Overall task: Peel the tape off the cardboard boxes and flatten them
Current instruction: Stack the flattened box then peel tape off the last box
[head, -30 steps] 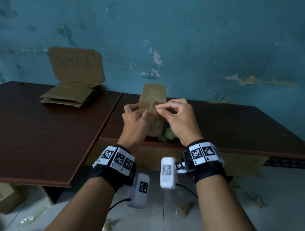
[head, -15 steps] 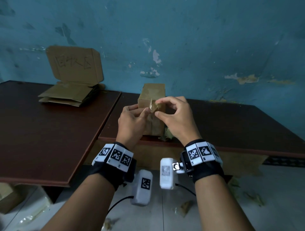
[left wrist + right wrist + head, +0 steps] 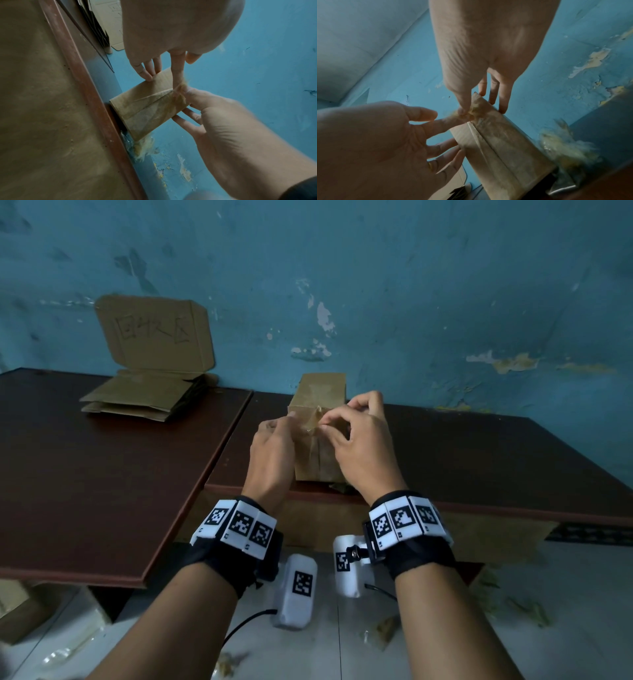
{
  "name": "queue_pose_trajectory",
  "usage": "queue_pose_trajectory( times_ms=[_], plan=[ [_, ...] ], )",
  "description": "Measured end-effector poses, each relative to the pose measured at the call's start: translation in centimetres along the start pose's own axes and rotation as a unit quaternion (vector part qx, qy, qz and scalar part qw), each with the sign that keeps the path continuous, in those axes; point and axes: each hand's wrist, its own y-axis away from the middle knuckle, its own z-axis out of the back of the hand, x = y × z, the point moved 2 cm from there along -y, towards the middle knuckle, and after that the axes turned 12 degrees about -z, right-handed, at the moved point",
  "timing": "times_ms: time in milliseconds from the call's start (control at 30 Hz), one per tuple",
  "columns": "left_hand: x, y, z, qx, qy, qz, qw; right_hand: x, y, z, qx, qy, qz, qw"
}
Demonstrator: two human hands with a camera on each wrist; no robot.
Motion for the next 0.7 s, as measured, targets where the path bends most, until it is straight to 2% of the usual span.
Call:
queue_pose_trajectory(
  times_ms=[267,467,700],
  plan=[
    [0.38,-0.18,0.10,-0.014,-0.017,-0.014,1.000,0.29,0.09,0.06,0.044,-0.056,-0.059,0.996],
    [0.35,0.07,-0.46,-0.025,-0.010,-0.042,0.999,0.11,-0.15,-0.06,0.082,-0.147,-0.124,0.978],
    [0.47,0.08,-0.23,-0.012,-0.099,-0.101,0.990,0.20,0.04,-0.04,0.090,-0.164,-0.154,0.970]
  ],
)
